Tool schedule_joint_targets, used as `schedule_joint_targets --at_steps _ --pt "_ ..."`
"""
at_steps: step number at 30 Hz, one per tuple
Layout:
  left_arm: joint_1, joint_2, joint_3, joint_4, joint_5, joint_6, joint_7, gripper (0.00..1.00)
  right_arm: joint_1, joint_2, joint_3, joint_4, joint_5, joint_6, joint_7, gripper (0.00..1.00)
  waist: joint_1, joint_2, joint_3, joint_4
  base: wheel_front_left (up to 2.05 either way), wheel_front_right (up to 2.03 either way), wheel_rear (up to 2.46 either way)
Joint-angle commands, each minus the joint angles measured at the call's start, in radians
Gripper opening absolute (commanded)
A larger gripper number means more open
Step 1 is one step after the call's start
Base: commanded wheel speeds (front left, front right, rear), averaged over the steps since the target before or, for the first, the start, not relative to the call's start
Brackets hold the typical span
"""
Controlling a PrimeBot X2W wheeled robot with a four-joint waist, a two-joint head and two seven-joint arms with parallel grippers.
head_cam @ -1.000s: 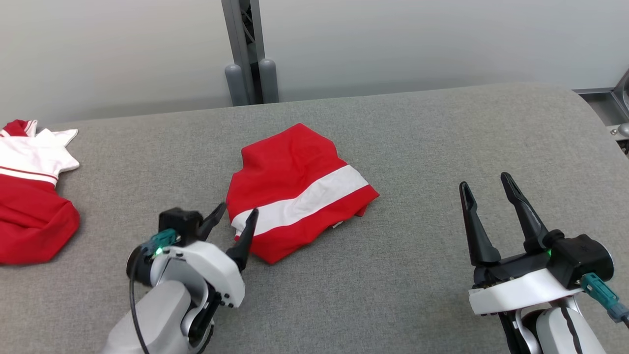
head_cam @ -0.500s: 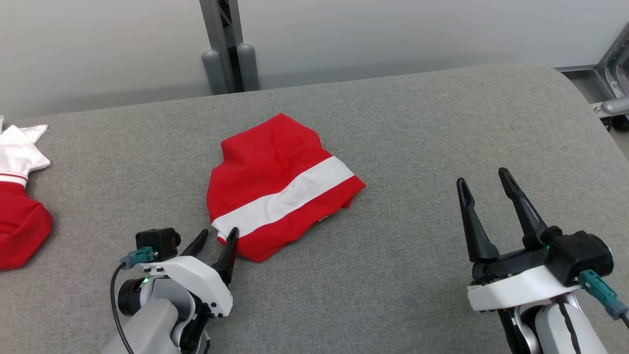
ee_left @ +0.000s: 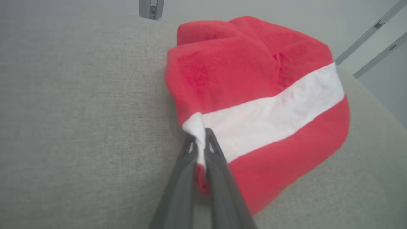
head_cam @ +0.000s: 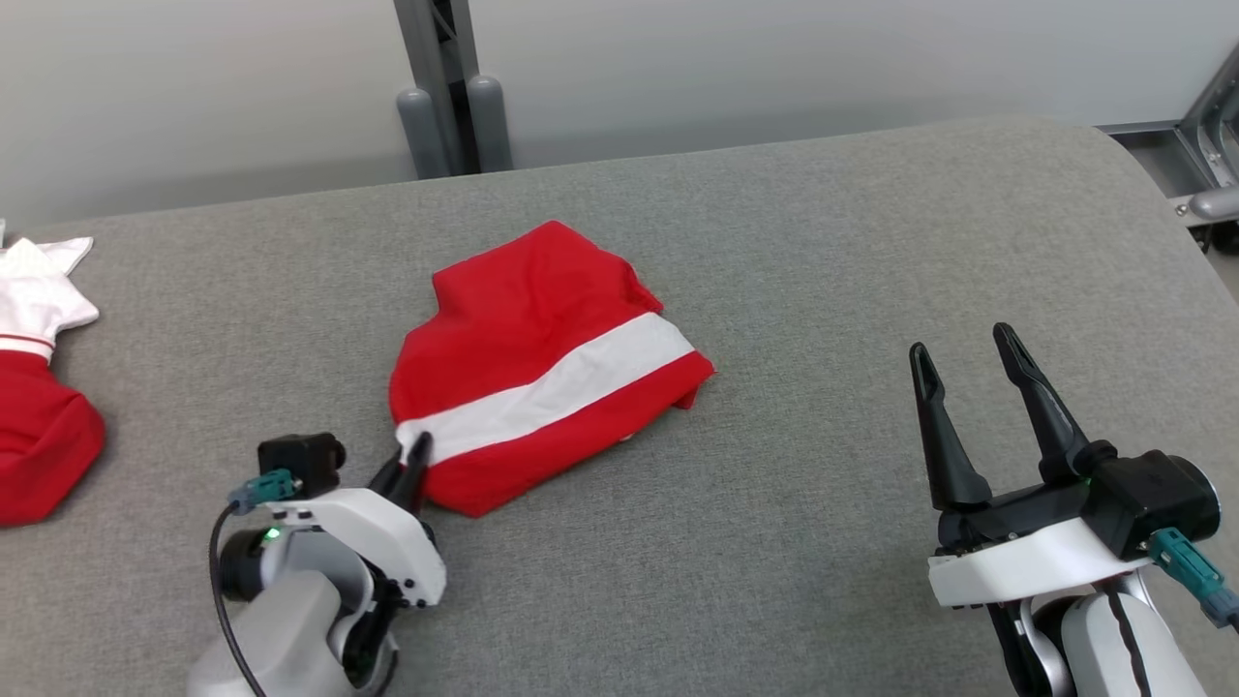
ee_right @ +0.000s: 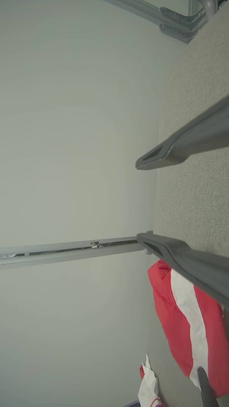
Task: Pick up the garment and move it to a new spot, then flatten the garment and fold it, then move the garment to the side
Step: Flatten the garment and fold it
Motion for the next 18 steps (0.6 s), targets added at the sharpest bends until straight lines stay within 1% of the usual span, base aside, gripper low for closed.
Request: schedule_joint_targets --at_steps 1,10,14,18 --pt "-0.025 0.023 -0.001 0.006 0.021 0.011 -0.008 0.00 -0.003 -0.006 -0.004 -0.003 0.001 0.000 -0.005 1.00 0.0000 0.0000 -0.004 0.009 0.00 0.00 0.00" --pt "-0.029 0.115 -0.022 -0.041 0.127 0.110 -0.015 0.00 0.009 -0.006 -0.009 0.016 0.013 0.000 -0.005 1.00 0.0000 0.0000 -0.016 0.058 0.00 0.00 0.00" --pt "-0.015 0.153 -0.046 -0.058 0.153 0.151 0.032 0.00 0.009 -0.006 -0.006 0.031 0.016 0.000 -0.005 1.00 0.0000 0.0000 -0.018 0.071 0.00 0.00 0.00" --pt "0.000 0.177 -0.067 -0.092 0.170 0.181 0.078 0.00 0.010 -0.006 -0.005 0.046 0.018 0.000 -0.005 1.00 0.0000 0.0000 -0.016 0.080 0.00 0.00 0.00"
